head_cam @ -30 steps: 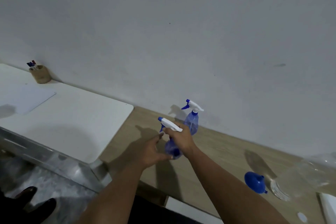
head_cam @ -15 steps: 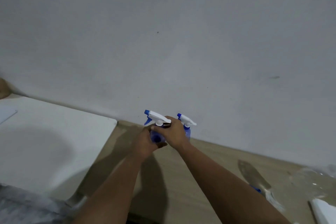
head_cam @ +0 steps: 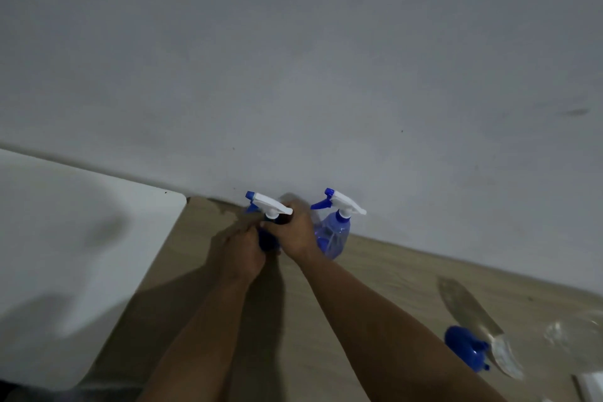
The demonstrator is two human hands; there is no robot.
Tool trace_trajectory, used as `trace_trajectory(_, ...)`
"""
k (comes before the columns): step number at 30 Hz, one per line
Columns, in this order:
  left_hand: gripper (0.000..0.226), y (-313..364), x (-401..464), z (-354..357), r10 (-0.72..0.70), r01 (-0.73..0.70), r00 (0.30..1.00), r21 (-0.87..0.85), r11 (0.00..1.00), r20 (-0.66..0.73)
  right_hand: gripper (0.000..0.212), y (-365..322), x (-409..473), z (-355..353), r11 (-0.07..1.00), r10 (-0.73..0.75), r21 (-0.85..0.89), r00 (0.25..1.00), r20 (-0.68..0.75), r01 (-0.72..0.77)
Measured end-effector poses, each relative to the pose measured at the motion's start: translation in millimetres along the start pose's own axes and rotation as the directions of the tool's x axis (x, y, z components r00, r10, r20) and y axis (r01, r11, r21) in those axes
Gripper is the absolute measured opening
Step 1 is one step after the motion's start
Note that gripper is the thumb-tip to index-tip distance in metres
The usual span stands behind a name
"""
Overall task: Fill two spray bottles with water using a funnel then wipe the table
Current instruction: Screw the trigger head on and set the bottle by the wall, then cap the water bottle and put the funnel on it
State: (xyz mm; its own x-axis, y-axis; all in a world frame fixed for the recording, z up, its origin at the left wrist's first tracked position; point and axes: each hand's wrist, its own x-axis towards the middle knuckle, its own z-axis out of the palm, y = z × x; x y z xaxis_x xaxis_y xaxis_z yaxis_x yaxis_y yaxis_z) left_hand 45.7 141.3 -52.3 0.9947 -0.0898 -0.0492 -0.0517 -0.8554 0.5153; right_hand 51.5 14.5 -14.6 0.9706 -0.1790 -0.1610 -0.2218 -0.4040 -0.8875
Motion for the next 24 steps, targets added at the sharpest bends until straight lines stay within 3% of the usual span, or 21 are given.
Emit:
trace_trajectory(4,0.036,2,-1,1,-0.008,0.008,0.999,0.011,1.0,-0.031,0.045,3,-4,3,1.0,0.003,-0.01,1.0,0.026,-0.002)
trace_trajectory(7,0.061,0,-19,4,-0.095,0.094,0.995,0.033,0.995,0.031,0.054,6,-25,-3,0.997,0.02,-0.079,1.0,0.008,-0.019)
trace_trajectory(9,0.072,2,-41,4,-0.135,0.134,0.99,0.023,0.991,0.039,0.047,10,-47,-12,0.993,0.058,-0.101,0.997,-0.045,-0.063)
trace_trajectory(14,0.058,21,-94,11,-0.094,0.094,0.996,-0.033,0.995,-0.003,0.018,46,-110,-53,0.979,0.157,-0.11,0.976,-0.152,-0.174)
trace_trajectory(17,0.054,46,-117,19,-0.059,0.061,0.997,-0.031,0.998,0.053,0.008,78,-149,-95,0.964,0.204,-0.117,0.95,-0.237,-0.237)
trace_trajectory(24,0.044,148,-163,61,0.163,-0.143,0.968,-0.116,0.983,0.19,0.013,145,-234,-217,0.902,0.319,-0.141,0.851,-0.417,-0.407)
